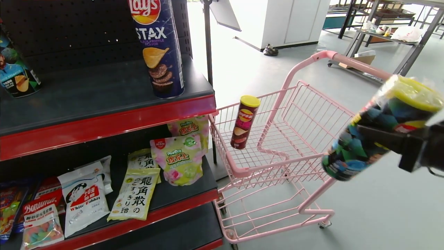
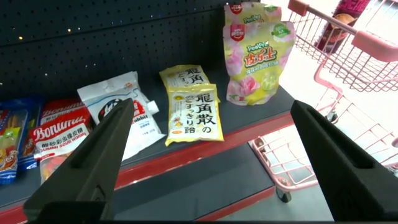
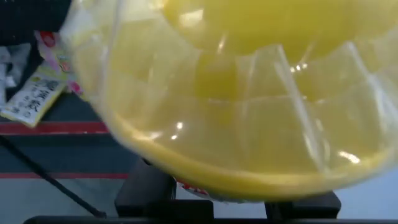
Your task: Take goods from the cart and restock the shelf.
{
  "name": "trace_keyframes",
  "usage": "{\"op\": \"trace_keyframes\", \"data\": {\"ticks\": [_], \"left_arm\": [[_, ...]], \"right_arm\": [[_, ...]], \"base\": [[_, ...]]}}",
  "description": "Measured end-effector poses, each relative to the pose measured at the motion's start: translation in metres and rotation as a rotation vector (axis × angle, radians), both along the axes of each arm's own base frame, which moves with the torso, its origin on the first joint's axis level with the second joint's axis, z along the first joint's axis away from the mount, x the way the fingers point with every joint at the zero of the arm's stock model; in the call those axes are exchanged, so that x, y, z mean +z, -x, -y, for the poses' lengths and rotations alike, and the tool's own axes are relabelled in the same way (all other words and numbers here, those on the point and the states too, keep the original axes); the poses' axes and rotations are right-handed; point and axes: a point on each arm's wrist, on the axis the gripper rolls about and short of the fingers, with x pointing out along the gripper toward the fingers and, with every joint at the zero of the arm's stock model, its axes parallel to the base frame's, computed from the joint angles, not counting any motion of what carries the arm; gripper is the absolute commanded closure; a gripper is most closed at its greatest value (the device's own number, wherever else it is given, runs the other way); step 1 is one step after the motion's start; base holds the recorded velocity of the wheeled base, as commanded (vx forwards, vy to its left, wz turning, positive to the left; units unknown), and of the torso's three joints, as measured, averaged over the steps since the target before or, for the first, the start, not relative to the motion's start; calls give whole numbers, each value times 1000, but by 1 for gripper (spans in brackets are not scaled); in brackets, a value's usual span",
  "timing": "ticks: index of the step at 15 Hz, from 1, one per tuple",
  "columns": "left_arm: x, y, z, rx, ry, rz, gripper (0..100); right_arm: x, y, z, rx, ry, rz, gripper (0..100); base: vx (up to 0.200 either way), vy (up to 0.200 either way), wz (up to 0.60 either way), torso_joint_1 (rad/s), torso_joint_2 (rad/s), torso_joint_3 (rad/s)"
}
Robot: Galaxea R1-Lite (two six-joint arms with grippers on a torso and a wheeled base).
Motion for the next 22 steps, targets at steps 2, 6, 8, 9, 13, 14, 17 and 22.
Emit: {"op": "trace_keyframes", "data": {"ticks": [2, 6, 8, 9, 13, 14, 17, 22], "left_arm": [[0, 0, 0, 0, 0, 0, 0], [0, 0, 0, 0, -1, 0, 0], [0, 0, 0, 0, -1, 0, 0], [0, 0, 0, 0, -1, 0, 0], [0, 0, 0, 0, -1, 0, 0], [0, 0, 0, 1, -1, 0, 0], [0, 0, 0, 0, -1, 0, 0], [0, 0, 0, 0, -1, 0, 0]], "right_arm": [[-20, 40, 20, -67, 55, -33, 100], [-65, 106, 49, -247, 131, -167, 100], [-67, 117, 53, -304, 124, -136, 100], [-67, 119, 53, -313, 125, -120, 100], [-63, 123, 54, -316, 145, -85, 100], [-63, 123, 54, -316, 149, -82, 100], [-61, 123, 54, -315, 156, -74, 100], [-64, 123, 54, -314, 157, -81, 100]], "base": [[0, 0, 0, 0, 0, 0], [0, 0, 0, 0, 0, 0], [0, 0, 0, 0, 0, 0], [0, 0, 0, 17, -85, -46], [0, 0, 0, 99, -391, -284], [0, 0, 0, 134, -500, -349], [0, 0, 0, 154, -520, -367], [0, 0, 0, 196, -576, -378]]}}
